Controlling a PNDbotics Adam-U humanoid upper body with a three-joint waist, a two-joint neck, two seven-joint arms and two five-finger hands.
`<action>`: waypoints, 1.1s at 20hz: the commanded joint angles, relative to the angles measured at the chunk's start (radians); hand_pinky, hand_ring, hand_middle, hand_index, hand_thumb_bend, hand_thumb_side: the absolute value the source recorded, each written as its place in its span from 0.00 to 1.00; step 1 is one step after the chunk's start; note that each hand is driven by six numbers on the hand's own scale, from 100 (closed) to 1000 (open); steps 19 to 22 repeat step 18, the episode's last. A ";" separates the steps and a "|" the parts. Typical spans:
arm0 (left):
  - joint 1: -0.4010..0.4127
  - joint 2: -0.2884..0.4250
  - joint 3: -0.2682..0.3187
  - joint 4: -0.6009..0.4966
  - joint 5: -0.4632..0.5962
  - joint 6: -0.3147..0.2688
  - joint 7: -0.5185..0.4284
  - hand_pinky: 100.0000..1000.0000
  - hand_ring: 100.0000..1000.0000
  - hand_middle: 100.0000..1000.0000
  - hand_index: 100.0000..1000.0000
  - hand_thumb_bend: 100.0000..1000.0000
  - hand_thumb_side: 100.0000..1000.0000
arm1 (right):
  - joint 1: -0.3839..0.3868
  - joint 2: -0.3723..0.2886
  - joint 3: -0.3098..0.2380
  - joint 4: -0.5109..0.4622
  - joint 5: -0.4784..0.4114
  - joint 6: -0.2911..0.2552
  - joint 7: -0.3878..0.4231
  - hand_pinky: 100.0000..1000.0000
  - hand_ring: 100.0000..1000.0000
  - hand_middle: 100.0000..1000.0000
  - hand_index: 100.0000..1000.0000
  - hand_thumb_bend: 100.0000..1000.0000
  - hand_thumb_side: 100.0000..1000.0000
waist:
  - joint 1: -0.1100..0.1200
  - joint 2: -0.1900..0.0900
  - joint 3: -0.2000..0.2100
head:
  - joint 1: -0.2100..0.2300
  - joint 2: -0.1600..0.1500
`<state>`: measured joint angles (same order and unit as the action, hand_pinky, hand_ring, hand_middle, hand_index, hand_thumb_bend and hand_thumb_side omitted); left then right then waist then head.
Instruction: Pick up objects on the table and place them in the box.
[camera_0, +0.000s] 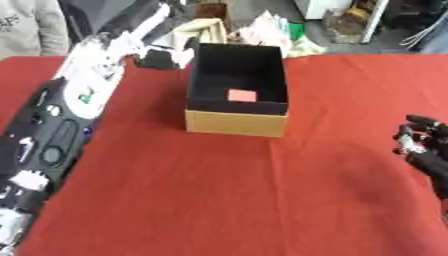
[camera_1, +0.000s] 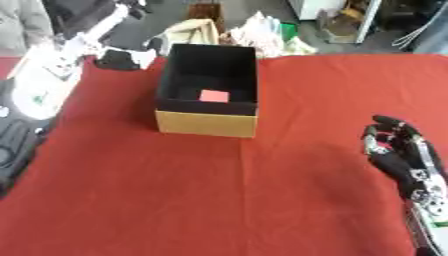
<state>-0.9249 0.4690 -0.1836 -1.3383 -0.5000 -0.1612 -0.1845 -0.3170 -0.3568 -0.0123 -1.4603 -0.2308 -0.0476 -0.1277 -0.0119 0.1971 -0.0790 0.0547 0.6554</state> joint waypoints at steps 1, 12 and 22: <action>0.043 0.078 0.036 -0.124 0.118 0.062 0.010 0.74 0.79 0.84 0.94 0.00 0.08 | -0.005 -0.029 -0.012 -0.009 -0.001 -0.002 -0.005 0.46 0.59 0.56 0.72 0.00 0.00 | -0.004 -0.023 0.008 | -0.008 0.009; 0.429 0.102 0.184 -0.385 0.341 0.163 0.107 0.69 0.74 0.80 0.94 0.00 0.11 | 0.011 -0.036 -0.027 -0.015 -0.007 -0.008 -0.019 0.46 0.59 0.57 0.73 0.00 0.00 | -0.015 -0.037 0.051 | 0.000 0.044; 0.535 0.051 0.212 -0.401 0.355 0.182 0.097 0.66 0.68 0.74 0.92 0.00 0.13 | 0.019 -0.035 -0.028 -0.020 -0.008 -0.009 -0.020 0.46 0.59 0.57 0.73 0.00 0.00 | -0.019 -0.043 0.062 | 0.000 0.060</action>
